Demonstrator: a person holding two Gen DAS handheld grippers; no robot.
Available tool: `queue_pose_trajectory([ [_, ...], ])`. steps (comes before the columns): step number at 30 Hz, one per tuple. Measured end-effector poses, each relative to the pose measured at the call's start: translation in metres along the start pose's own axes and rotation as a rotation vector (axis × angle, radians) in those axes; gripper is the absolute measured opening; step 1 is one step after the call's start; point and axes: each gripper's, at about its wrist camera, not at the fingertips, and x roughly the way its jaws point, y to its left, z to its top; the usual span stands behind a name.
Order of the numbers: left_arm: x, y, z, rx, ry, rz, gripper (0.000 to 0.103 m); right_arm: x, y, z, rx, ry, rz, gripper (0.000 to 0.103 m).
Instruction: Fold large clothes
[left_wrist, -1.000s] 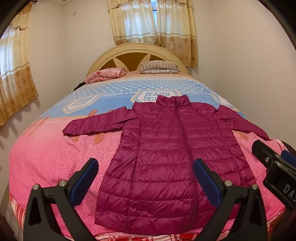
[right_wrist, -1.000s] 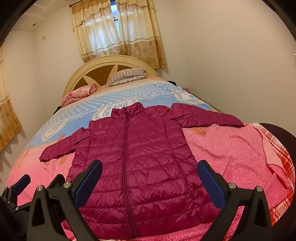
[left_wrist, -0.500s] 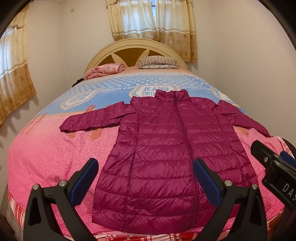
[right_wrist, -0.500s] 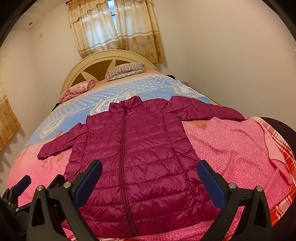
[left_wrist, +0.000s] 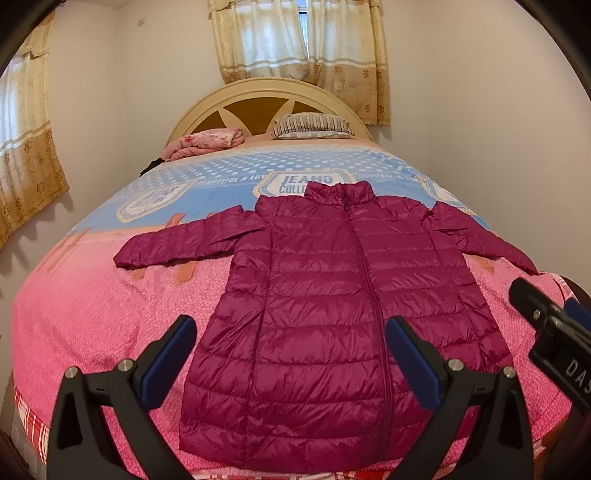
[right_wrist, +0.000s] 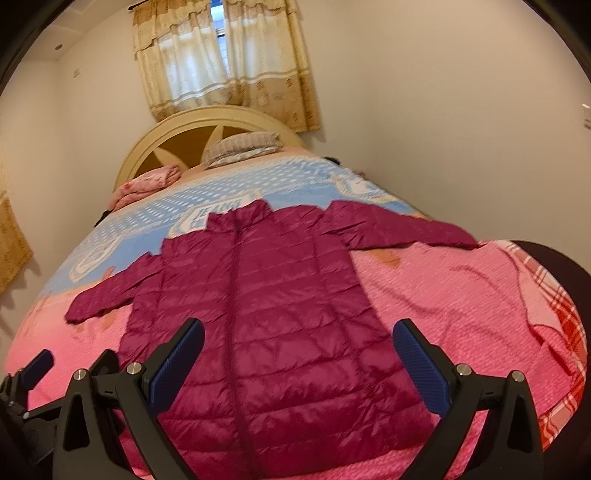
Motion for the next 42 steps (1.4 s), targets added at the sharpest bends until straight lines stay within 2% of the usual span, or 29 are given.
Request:
queue_pose_trajectory([
  [2, 0.006, -0.001, 0.005, 0.000, -0.004, 0.001, 0.103, 0.006, -0.004, 0.003, -0.002, -0.023, -0.019, 0.102],
  [7, 0.033, -0.004, 0.018, 0.001, 0.007, -0.029, 0.103, 0.024, -0.016, 0.008, -0.050, -0.097, 0.006, 0.102],
  [11, 0.067, 0.003, 0.033, 0.001, 0.013, -0.078, 0.103, 0.056, -0.040, 0.022, -0.060, -0.049, -0.032, 0.102],
  [15, 0.113, 0.021, 0.052, -0.017, 0.006, -0.093, 0.103, 0.099, -0.093, 0.041, 0.049, 0.045, -0.064, 0.102],
  [18, 0.155, 0.042, 0.068, -0.054, 0.004, -0.045, 0.103, 0.129, -0.143, 0.056, 0.142, 0.095, -0.099, 0.102],
  [20, 0.176, 0.054, 0.076, -0.080, 0.012, -0.021, 0.103, 0.154, -0.194, 0.071, 0.274, 0.139, -0.139, 0.100],
  [22, 0.197, 0.069, 0.083, -0.119, 0.012, 0.006, 0.103, 0.171, -0.233, 0.080, 0.390, 0.164, -0.159, 0.084],
  [23, 0.203, 0.074, 0.084, -0.133, 0.009, 0.016, 0.103, 0.185, -0.258, 0.085, 0.472, 0.191, -0.152, 0.069],
  [24, 0.211, 0.080, 0.085, -0.151, 0.001, 0.033, 0.103, 0.199, -0.280, 0.089, 0.554, 0.219, -0.128, 0.059],
  [26, 0.220, 0.090, 0.083, -0.180, -0.019, 0.077, 0.103, 0.224, -0.311, 0.093, 0.682, 0.270, -0.091, 0.058],
  [28, 0.225, 0.098, 0.077, -0.211, -0.058, 0.123, 0.103, 0.244, -0.328, 0.096, 0.757, 0.310, -0.102, 0.058],
  [31, 0.234, 0.104, 0.070, -0.237, -0.069, 0.134, 0.103, 0.270, -0.336, 0.103, 0.804, 0.334, -0.116, 0.058],
  [34, 0.249, 0.104, 0.063, -0.258, -0.037, 0.132, 0.103, 0.304, -0.339, 0.113, 0.797, 0.392, -0.143, 0.058],
  [36, 0.258, 0.105, 0.062, -0.274, 0.008, 0.123, 0.103, 0.322, -0.342, 0.112, 0.815, 0.436, -0.233, 0.058],
  [38, 0.266, 0.113, 0.061, -0.307, 0.042, 0.116, 0.103, 0.336, -0.349, 0.107, 0.859, 0.451, -0.287, 0.056],
  [39, 0.270, 0.116, 0.060, -0.329, 0.065, 0.109, 0.103, 0.337, -0.347, 0.111, 0.837, 0.431, -0.334, 0.059],
  [40, 0.274, 0.120, 0.058, -0.351, 0.085, 0.103, 0.103, 0.339, -0.348, 0.113, 0.838, 0.396, -0.313, 0.059],
  [42, 0.281, 0.128, 0.054, -0.402, 0.122, 0.091, 0.103, 0.352, -0.346, 0.114, 0.826, 0.404, -0.324, 0.059],
])
